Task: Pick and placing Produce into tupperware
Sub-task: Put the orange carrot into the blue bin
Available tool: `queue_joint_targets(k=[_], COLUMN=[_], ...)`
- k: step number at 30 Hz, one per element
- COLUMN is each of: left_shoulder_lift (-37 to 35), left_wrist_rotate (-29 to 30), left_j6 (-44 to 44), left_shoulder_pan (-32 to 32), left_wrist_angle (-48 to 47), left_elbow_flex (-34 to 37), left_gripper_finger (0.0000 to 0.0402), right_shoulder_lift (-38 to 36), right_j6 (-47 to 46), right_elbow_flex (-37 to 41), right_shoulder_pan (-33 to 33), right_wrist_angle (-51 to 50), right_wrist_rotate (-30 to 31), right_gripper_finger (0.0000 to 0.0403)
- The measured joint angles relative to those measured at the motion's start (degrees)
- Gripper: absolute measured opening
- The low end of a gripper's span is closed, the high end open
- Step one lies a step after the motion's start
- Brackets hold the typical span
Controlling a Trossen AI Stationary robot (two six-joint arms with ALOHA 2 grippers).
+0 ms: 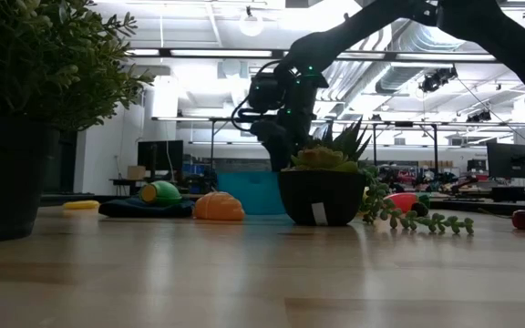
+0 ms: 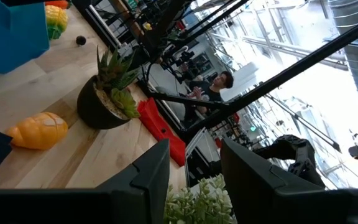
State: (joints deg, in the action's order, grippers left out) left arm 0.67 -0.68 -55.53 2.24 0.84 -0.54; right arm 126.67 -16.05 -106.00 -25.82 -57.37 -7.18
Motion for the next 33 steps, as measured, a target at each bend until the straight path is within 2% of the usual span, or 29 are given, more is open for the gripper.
queue_joint_targets(k=[33], left_shoulder_lift=[0.0], left_wrist_rotate=[0.3], left_j6=[4.3], left_shoulder_pan=[0.0], left_wrist_angle=[-0.1], left_elbow_flex=[0.0], left_gripper_finger=[0.0131], right_shoulder_lift=[0.0], right_j6=[-3.2], right_elbow_flex=[0.0], right_shoulder_pan=[0.0], right_wrist_angle=[3.6], right_wrist_rotate=[-0.4], right_gripper_finger=[0.0197])
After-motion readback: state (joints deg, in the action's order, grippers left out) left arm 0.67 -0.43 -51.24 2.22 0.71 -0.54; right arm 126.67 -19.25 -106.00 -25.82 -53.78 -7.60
